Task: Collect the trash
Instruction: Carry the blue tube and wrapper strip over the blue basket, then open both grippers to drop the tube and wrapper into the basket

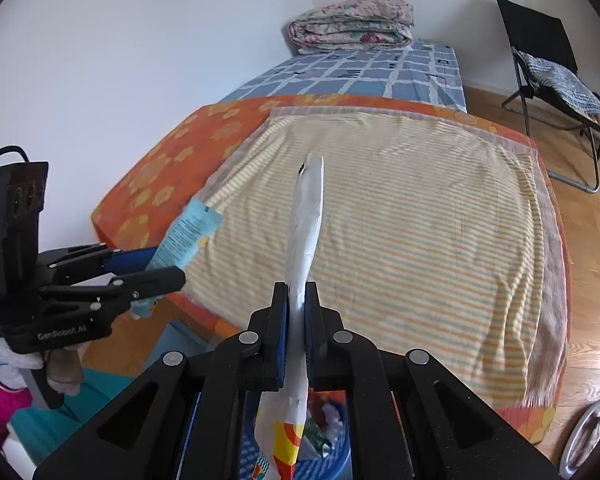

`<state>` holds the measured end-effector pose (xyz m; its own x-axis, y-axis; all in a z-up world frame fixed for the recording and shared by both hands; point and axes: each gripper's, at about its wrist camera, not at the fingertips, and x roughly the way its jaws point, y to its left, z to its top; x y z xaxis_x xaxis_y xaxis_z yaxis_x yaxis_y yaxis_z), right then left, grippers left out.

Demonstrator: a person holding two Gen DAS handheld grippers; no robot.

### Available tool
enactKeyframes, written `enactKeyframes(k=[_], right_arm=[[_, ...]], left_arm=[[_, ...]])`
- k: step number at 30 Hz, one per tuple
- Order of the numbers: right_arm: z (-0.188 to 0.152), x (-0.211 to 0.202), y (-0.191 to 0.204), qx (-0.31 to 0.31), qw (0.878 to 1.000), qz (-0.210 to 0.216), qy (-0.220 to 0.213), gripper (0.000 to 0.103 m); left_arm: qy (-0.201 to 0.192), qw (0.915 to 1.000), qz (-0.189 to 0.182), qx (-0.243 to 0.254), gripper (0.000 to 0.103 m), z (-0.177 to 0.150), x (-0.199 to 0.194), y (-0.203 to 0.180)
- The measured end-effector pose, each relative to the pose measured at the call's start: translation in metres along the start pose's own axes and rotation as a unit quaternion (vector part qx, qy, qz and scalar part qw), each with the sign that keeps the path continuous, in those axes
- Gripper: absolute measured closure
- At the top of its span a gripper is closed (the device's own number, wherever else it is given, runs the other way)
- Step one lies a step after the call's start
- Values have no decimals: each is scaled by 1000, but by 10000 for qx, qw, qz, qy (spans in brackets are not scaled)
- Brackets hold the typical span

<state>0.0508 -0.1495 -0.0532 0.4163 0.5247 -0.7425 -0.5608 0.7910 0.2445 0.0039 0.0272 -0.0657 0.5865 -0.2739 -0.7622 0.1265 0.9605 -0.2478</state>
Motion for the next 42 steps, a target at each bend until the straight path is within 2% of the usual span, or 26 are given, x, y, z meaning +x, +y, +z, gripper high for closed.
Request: enactKeyframes(k=[4, 12, 24, 42], right_arm=[[-23, -3, 6, -102, 9999, 34, 74, 97], [-60, 4, 12, -156, 9994, 61, 307, 97], [-96, 33, 11, 64, 9964, 67, 839, 97], [-106, 51, 21, -34, 9937, 81, 1115, 97]], left_arm=[[136, 9999, -55, 67, 68, -26, 4, -12], [651, 9978, -143, 17, 68, -69, 28, -17], [1243, 9920, -113, -173, 68, -113, 51, -5], [1609, 9867, -44, -243, 68, -125, 67, -1]])
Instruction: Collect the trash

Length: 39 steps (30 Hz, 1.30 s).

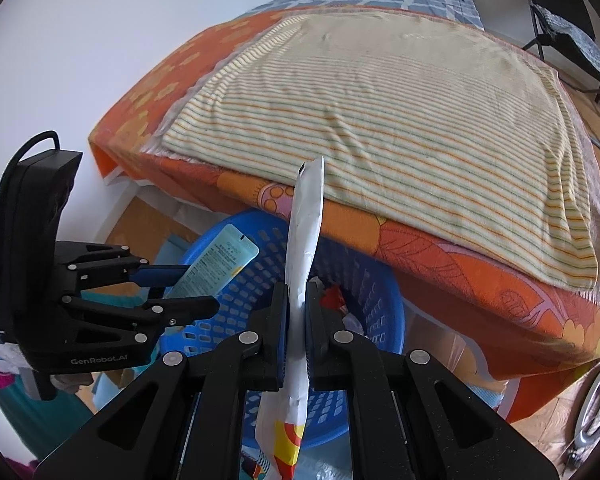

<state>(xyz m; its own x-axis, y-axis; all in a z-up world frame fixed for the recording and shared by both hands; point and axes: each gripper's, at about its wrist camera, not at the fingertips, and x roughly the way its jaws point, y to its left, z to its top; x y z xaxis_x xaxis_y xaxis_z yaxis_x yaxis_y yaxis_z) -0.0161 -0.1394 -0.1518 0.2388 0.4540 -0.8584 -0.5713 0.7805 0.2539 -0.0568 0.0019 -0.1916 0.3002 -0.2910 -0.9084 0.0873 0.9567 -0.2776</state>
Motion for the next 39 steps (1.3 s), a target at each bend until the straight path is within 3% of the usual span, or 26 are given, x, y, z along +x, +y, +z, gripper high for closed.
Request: enactKeyframes(k=[5, 8, 10, 15, 28, 36, 39], right_arm=[[-3, 5, 1, -16, 10000, -17, 91, 97], [-5, 8, 0, 23, 9999, -9, 152, 96], [-6, 9, -1, 57, 9998, -34, 202, 93], [-7, 11, -5, 184, 9995, -89, 250, 55], [-4, 4, -8, 193, 9993, -254, 173, 54], [4, -16, -16, 340, 9987, -330, -173, 49], [9, -25, -19, 385, 9981, -353, -316, 48]], left_arm=[[55, 10000, 64, -35, 66, 1, 3, 2], [44, 9999, 110, -67, 52, 1, 3, 4], [42, 9999, 127, -89, 50, 1, 3, 6], [104, 9997, 169, -170, 50, 1, 5, 9], [41, 9995, 197, -254, 50, 5, 2, 9], [-409, 9986, 280, -181, 49, 23, -22, 0], [-654, 9972, 323, -159, 40, 31, -34, -3]])
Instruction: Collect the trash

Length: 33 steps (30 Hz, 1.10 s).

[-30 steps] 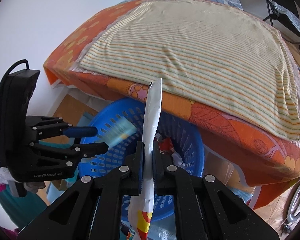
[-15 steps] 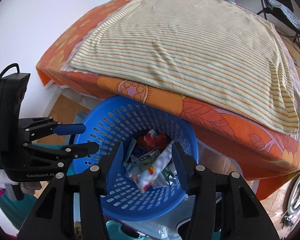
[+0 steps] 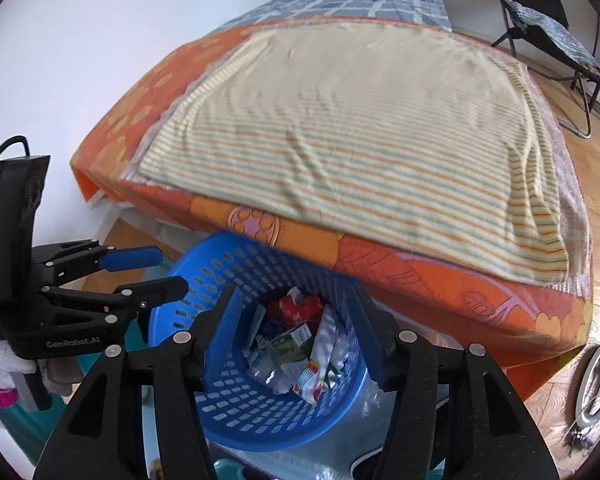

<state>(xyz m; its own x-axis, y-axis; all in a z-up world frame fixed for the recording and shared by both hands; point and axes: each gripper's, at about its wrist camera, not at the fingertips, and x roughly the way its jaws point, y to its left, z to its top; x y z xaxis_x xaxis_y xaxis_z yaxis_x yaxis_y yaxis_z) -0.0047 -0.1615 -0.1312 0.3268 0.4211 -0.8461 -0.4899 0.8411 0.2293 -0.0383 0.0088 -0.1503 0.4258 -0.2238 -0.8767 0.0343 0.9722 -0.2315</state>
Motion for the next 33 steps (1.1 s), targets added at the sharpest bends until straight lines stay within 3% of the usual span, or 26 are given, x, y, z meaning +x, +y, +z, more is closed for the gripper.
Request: enactKeyframes(k=[8, 12, 13, 15, 19, 27, 33], right_arm=[[14, -26, -6, 95, 9991, -97, -390, 48], [23, -41, -7, 76, 9976, -166, -667, 47], [25, -45, -7, 77, 9972, -166, -729, 45], [30, -55, -9, 101, 9957, -177, -908, 32], [41, -74, -9, 93, 9922, -239, -1224, 30], [61, -107, -13, 95, 9827, -407, -1805, 30], [72, -116, -18, 191, 9786, -404, -2006, 28]], left_arm=[[-586, 9980, 179, 166, 39, 25, -29, -9], [-870, 9961, 141, 64, 33, 39, -45, -9], [-932, 9955, 136, 45, 33, 42, -49, -10], [-1081, 9941, 97, 16, 33, 52, -58, -11], [-1365, 9906, 0, -53, 32, 68, -75, -14], [-1926, 9812, -115, 23, 18, 96, -108, -30], [-2257, 9739, 111, 222, 8, 111, -125, -38]])
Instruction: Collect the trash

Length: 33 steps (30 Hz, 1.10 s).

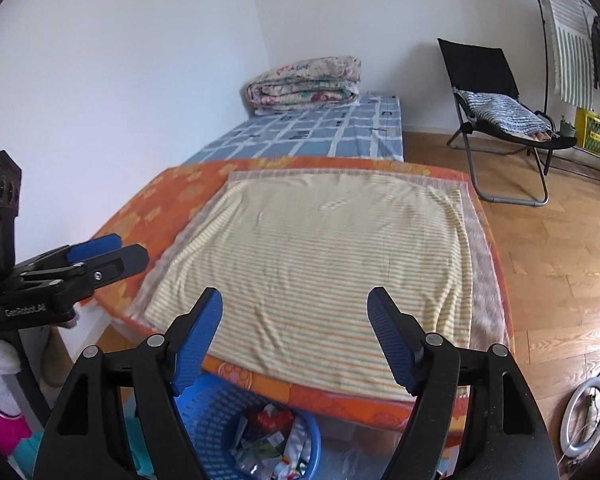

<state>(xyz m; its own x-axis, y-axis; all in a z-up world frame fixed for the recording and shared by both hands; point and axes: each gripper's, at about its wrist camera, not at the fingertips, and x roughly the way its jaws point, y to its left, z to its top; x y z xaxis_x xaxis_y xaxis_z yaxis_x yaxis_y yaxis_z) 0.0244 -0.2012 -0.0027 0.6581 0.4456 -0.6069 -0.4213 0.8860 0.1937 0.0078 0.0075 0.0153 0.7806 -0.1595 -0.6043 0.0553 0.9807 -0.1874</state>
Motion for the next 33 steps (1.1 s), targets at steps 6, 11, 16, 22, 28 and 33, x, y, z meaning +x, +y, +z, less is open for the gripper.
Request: enactKeyframes(k=[6, 11, 16, 22, 28, 33], right_arm=[[4, 5, 1, 23, 9999, -99, -65, 28], [5, 13, 4, 34, 9999, -132, -23, 28], [4, 16, 1, 116, 9998, -181, 3, 28], [1, 21, -4, 242, 9995, -137, 132, 28], [-1, 21, -4, 232, 9995, -151, 142, 28], [0, 21, -6, 224, 9994, -231, 96, 28]], left_arm=[[-235, 9995, 189, -23, 1, 7, -6, 5], [-261, 9993, 261, -8, 1, 6, -9, 8], [-242, 9992, 272, -152, 1, 2, -7, 11], [-129, 9993, 268, -225, 1, -6, -2, 13], [-77, 9995, 282, -102, 1, -9, -1, 7], [-105, 9994, 316, -55, 1, -9, -3, 5]])
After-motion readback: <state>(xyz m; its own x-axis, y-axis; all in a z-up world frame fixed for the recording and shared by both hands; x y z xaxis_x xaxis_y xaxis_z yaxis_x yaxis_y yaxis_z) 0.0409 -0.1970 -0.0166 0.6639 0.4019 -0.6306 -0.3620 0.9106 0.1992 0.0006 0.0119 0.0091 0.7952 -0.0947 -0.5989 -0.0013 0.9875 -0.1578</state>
